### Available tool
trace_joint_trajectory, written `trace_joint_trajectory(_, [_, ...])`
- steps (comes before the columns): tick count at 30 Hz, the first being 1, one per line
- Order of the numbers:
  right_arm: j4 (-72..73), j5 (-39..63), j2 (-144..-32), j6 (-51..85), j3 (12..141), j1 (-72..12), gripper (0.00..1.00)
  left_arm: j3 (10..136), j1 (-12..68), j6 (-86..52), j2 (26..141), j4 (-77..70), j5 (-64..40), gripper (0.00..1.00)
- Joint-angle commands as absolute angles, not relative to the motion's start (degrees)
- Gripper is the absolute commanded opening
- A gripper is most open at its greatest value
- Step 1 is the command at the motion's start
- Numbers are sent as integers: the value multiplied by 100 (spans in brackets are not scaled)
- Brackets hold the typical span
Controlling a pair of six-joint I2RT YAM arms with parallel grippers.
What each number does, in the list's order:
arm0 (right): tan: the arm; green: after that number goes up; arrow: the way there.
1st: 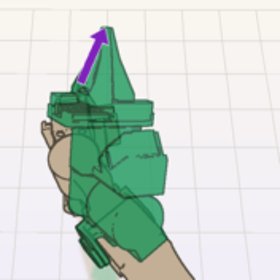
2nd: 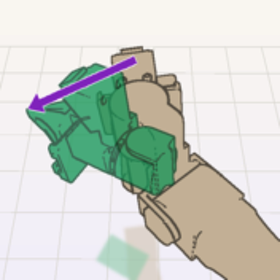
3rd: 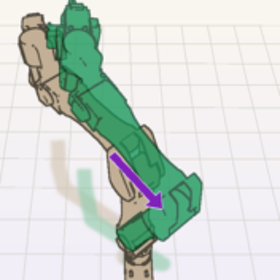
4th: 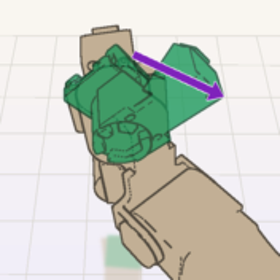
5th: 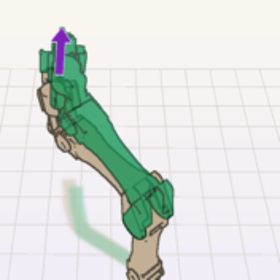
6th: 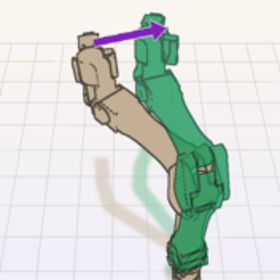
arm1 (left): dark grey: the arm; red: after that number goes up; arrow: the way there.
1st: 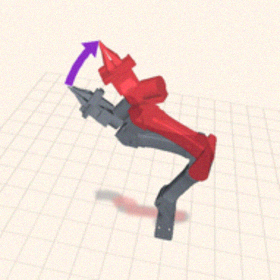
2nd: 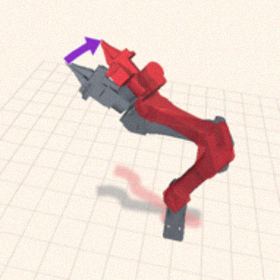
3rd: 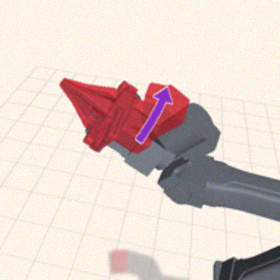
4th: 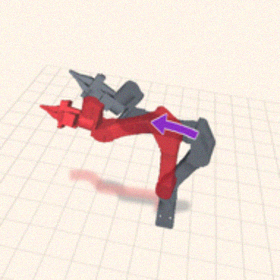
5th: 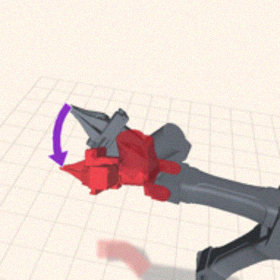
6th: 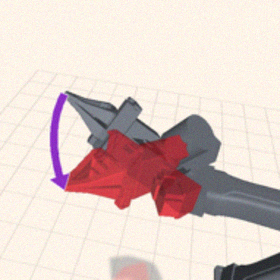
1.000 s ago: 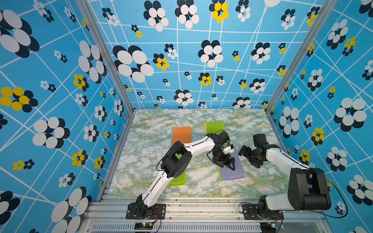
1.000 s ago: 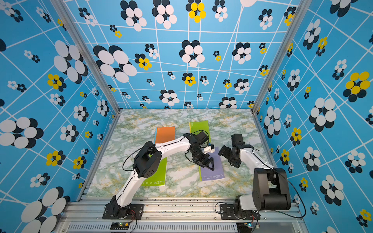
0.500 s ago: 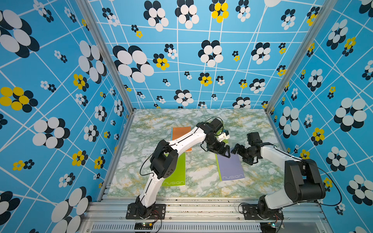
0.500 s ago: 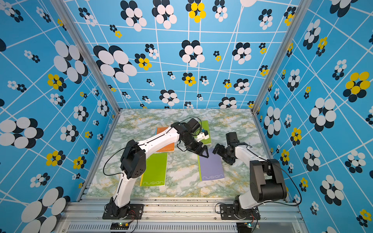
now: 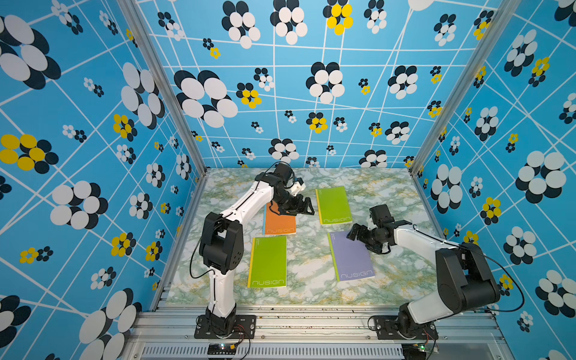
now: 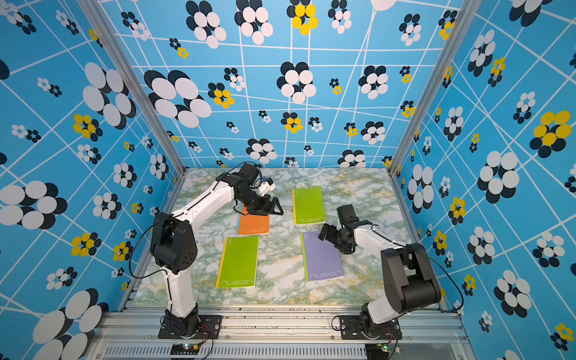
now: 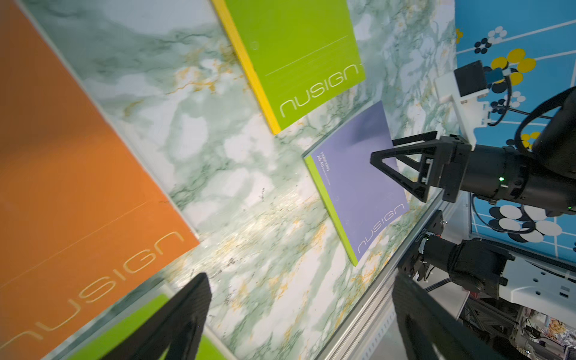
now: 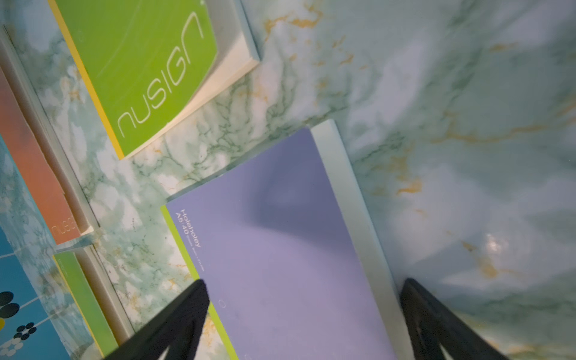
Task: Close the notebook
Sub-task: Move the notebook to the center of the board.
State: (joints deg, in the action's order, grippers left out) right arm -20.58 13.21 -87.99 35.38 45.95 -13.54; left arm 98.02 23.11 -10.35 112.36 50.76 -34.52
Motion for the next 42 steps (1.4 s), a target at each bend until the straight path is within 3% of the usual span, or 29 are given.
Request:
trace_joint_trajectory(1, [-2487, 1254, -8857, 3749, 4255, -1546, 99, 9370, 2004, -797, 10817, 5067, -3360, 94])
trace_joint_trajectory(8, [-2429, 1147, -8968, 4016, 4291, -2037, 99, 8679, 1188, -638, 10491, 4963, -3393, 94])
trace_joint_trajectory(28, [-2621, 1093, -8720, 4262, 4186, -2379, 99, 7854, -469, -186, 10232, 4592, -3107, 93])
trace_joint_trajectory(36, [-3364, 98, -8640, 3762, 4850, -2373, 99, 7413, -980, -97, 10090, 3947, -2794, 93])
trace_joint_trajectory(42, [-3215, -295, -8633, 2963, 5425, -1814, 99, 6625, -1331, -70, 9722, 2793, -2317, 94])
